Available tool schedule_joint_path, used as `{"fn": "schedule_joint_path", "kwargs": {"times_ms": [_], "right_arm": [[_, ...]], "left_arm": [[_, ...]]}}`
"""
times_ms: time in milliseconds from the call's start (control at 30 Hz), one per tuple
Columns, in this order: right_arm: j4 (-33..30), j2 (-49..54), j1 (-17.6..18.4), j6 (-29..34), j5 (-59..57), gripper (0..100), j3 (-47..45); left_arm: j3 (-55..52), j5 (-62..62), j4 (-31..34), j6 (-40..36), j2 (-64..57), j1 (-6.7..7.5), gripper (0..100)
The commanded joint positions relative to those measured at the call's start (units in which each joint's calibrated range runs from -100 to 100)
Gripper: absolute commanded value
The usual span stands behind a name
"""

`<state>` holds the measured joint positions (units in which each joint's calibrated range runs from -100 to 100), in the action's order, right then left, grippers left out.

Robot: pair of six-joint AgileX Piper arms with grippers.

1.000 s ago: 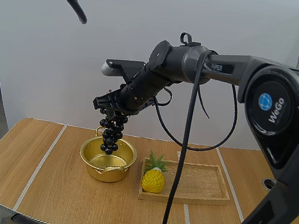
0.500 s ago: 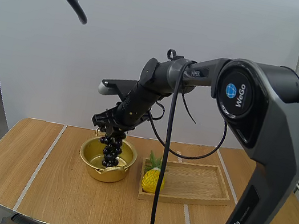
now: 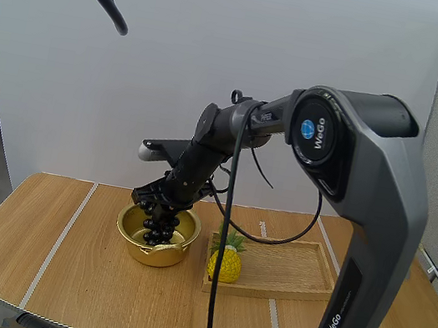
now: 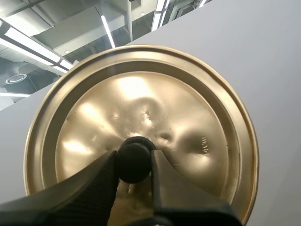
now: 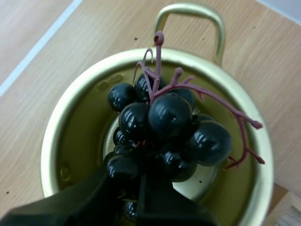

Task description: Open the pot, put the grape inside, and close it

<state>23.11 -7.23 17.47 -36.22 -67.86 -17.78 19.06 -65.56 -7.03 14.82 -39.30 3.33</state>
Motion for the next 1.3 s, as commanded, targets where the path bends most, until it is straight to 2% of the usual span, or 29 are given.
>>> {"fn": "schedule_joint_path", "kwargs": {"times_ms": [0,400,900,967,1000,1067,1100,1267], "right_arm": [[-0.32,-0.77,0.25,-0.33,-0.24,0,0.07],[-1.32,-5.68,0.25,-0.33,3.65,0,0.07],[-1.44,-6.32,0.25,-0.33,5.28,0,0.07],[-1.44,-6.32,0.25,-0.71,4.85,26,0.07],[-1.57,-6.32,0.25,-0.71,4.62,45,0.07],[-1.67,-6.32,0.25,-0.71,4.28,94,0.07],[-1.81,-6.32,0.25,-0.71,4.28,100,0.07],[-1.95,-6.05,0.25,-0.41,4.28,100,0.07]], "left_arm": [[0.51,1.98,0.03,-0.58,-0.09,0.21,0],[0.51,1.98,0.03,-0.58,-0.09,0.21,0],[0.51,1.98,0.03,-0.58,-0.09,0.21,0],[0.51,1.98,0.03,-0.58,-0.09,0.21,0],[0.51,1.98,0.03,-0.58,-0.09,0.21,0],[0.51,1.98,0.03,-0.58,-0.09,0.21,0],[0.51,1.98,0.03,-0.58,-0.09,0.21,0],[0.51,1.98,0.03,-0.58,-0.09,0.21,0]]}}
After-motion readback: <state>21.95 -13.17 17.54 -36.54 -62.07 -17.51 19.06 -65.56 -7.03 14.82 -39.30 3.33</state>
